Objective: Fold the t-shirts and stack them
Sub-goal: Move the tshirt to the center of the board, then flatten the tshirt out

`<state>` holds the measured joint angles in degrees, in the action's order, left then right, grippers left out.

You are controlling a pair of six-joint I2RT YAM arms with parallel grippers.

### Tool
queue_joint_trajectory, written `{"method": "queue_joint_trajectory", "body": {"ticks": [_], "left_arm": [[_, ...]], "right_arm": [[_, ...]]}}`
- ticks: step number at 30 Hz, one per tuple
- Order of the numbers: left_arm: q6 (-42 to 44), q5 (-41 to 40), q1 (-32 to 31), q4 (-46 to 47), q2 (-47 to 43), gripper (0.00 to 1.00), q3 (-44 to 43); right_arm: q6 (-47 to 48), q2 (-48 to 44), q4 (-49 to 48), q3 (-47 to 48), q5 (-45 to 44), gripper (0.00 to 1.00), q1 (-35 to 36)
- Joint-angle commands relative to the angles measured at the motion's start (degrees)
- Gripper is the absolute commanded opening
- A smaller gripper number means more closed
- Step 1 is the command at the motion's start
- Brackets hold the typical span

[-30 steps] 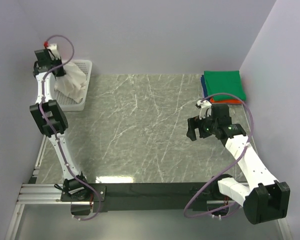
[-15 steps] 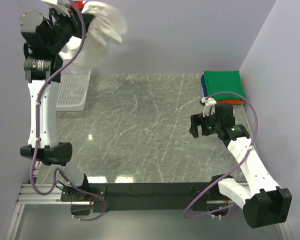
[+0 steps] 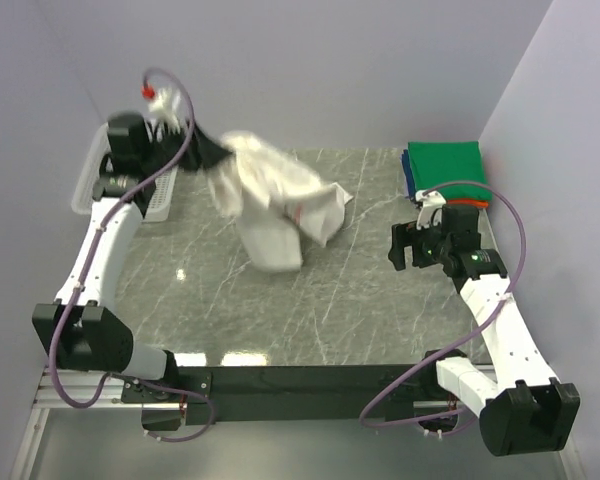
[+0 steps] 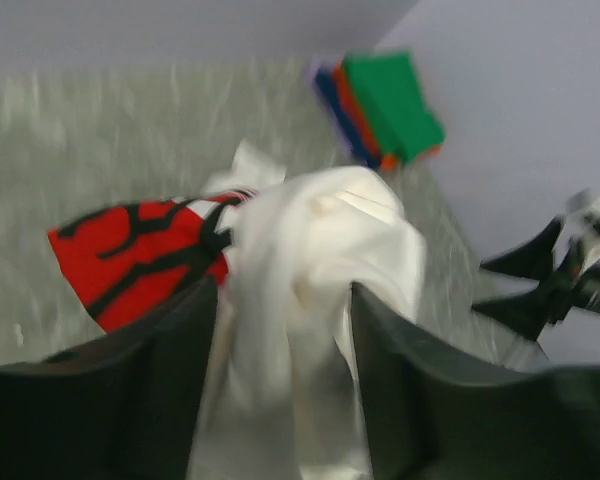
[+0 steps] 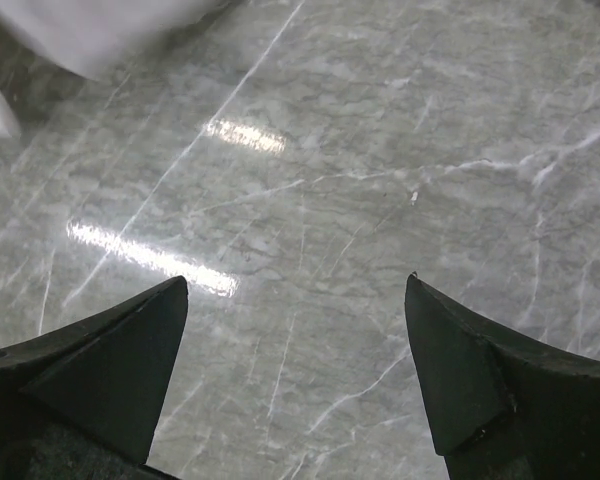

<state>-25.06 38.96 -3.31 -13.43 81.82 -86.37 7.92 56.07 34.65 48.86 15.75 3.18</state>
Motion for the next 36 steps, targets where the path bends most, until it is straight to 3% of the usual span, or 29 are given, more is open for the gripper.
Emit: {"method": "queue_joint_trajectory", "body": {"ticks": [1,3,4,5,9,14,19,28,36], "left_arm": [[1.0,7.7,10.0,-0.9,-4.3,0.65,15.9],[7.5,10.4,15.0,-4.4,-3.5,0.81,21.1],[11.5,10.5,17.1,-6.8,-3.2,0.82,20.7],[19.4,10.7,17.2,-9.2,-2.4,0.82,19.2],[35.8,13.0,15.4,-20.6,-1.3,0.81,17.8],[53.1,7.0,5.0,-27.8,-2.5,0.77,21.5],[55.5,-2.7,-6.6,-22.3,-5.6,0.74,28.6],[58.9,-14.8,-20.7,-10.1,-3.3,0.75,35.8],[60.6,-24.0,-27.5,-2.7,4.6,0.73,34.4]], "right_arm": [[3.2,0.8,1.2,2.3,3.4,0.95,-0.4],[5.5,3.4,2.9,2.6,6.0,0.95,-0.3],[6.0,4.5,3.3,2.9,6.7,0.95,-0.4],[6.8,7.2,3.7,3.4,7.6,0.95,-0.2],[7.4,14.3,3.2,5.4,7.6,0.88,0.5],[3.7,25.1,1.0,12.5,6.6,0.81,2.2],[-1.7,36.7,-1.6,20.7,8.4,0.73,4.1],[-10.0,55.2,-4.1,37.6,8.2,0.72,7.5],[-15.9,65.0,-7.0,45.8,4.0,0.73,8.7]]}}
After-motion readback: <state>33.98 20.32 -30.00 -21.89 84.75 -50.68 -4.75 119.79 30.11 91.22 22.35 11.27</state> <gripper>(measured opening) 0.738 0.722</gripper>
